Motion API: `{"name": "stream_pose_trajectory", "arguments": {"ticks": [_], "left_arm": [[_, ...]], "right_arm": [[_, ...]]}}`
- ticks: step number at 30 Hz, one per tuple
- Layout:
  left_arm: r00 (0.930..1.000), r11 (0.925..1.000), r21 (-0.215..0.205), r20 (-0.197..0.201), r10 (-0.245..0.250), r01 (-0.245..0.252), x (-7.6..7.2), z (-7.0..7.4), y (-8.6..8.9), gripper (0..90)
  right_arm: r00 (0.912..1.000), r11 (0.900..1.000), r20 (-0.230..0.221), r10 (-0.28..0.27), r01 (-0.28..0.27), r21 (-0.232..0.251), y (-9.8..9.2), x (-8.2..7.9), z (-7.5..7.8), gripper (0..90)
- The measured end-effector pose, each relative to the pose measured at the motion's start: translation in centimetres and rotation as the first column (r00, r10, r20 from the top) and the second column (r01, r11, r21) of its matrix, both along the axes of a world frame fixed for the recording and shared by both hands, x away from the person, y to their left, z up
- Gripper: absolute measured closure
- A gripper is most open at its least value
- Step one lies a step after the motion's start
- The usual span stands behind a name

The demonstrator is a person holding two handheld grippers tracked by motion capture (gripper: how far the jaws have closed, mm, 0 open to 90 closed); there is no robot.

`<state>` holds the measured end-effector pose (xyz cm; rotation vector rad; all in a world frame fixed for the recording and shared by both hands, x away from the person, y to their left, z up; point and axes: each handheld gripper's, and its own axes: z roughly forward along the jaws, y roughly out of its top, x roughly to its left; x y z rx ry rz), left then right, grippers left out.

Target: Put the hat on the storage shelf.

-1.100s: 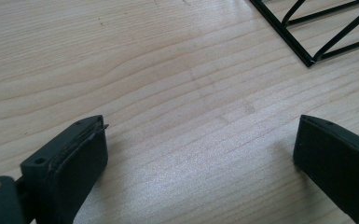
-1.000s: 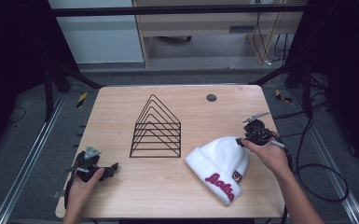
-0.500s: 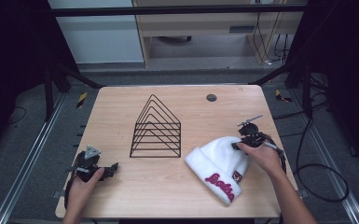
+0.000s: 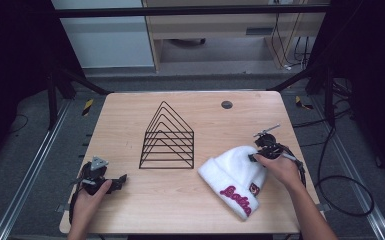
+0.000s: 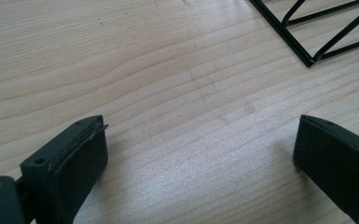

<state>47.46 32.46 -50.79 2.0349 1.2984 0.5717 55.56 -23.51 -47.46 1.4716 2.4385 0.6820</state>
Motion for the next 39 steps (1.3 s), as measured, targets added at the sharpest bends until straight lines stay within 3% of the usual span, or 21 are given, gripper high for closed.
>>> {"name": "stream_pose_trajectory", "arguments": {"ticks": [11, 19, 22, 25, 26, 28, 30, 31, 32, 34, 35, 39], "left_arm": [[1.0000, 1.0000, 0.000, 0.000, 0.000, 0.000, 0.0, 0.0, 0.0, 2.2], [1.0000, 1.0000, 0.000, 0.000, 0.000, 0.000, 0.0, 0.0, 0.0, 2.2], [1.0000, 1.0000, 0.000, 0.000, 0.000, 0.000, 0.0, 0.0, 0.0, 2.2], [1.0000, 1.0000, 0.000, 0.000, 0.000, 0.000, 0.0, 0.0, 0.0, 2.2], [1.0000, 1.0000, 0.000, 0.000, 0.000, 0.000, 0.0, 0.0, 0.0, 2.2], [1.0000, 1.0000, 0.001, -0.001, -0.001, 0.001, 0.0, 0.0, 0.0, 2.2], [1.0000, 1.0000, 0.001, -0.001, -0.006, 0.006, 0.0, 0.0, 0.0, 2.1], [1.0000, 1.0000, 0.001, -0.001, -0.006, 0.006, 0.0, 0.0, 0.0, 2.0], [0.9999, 0.9999, -0.002, 0.000, -0.010, 0.010, 0.0, 0.0, -0.1, 2.1], [0.9999, 0.9999, -0.005, 0.004, -0.016, 0.016, -0.1, 0.0, 0.0, 2.5], [0.9999, 0.9998, -0.012, 0.006, -0.015, 0.015, -0.1, 0.1, 0.0, 2.9], [0.9979, 0.9999, -0.014, 0.065, -0.005, 0.006, -0.7, 1.4, 0.0, 3.7]], "right_arm": [[0.9999, 1.000, -0.014, 0.003, -0.002, 0.007, 0.0, 0.0, 0.0, 70.3], [0.9998, 1.000, 0.001, 0.021, -0.021, 0.023, -0.1, -0.2, -0.1, 80.9], [0.9982, 0.999, 0.051, 0.031, -0.032, 0.011, 0.1, -1.0, 0.7, 82.0], [0.9909, 0.999, 0.124, 0.052, -0.052, -0.005, 0.5, -2.1, 2.1, 82.3], [0.9909, 0.999, 0.124, 0.052, -0.052, -0.005, 0.5, -2.1, 2.1, 82.3], [0.9751, 0.996, 0.203, 0.089, -0.086, -0.023, 1.0, -3.3, 3.9, 82.5], [0.9647, 0.994, 0.240, 0.108, -0.104, -0.033, 1.5, -4.2, 5.3, 82.6], [0.9647, 0.994, 0.240, 0.108, -0.104, -0.033, 1.5, -4.2, 5.3, 82.6], [0.9490, 0.991, 0.284, 0.136, -0.134, -0.029, 2.1, -5.2, 6.6, 82.8], [0.9346, 0.987, 0.317, 0.161, -0.157, -0.037, 2.6, -6.0, 7.7, 83.0], [0.9227, 0.983, 0.339, 0.183, -0.178, -0.048, 3.0, -6.6, 8.5, 83.1], [0.8816, 0.972, 0.412, 0.231, -0.231, -0.050, 4.2, -8.7, 10.8, 83.6]]}}
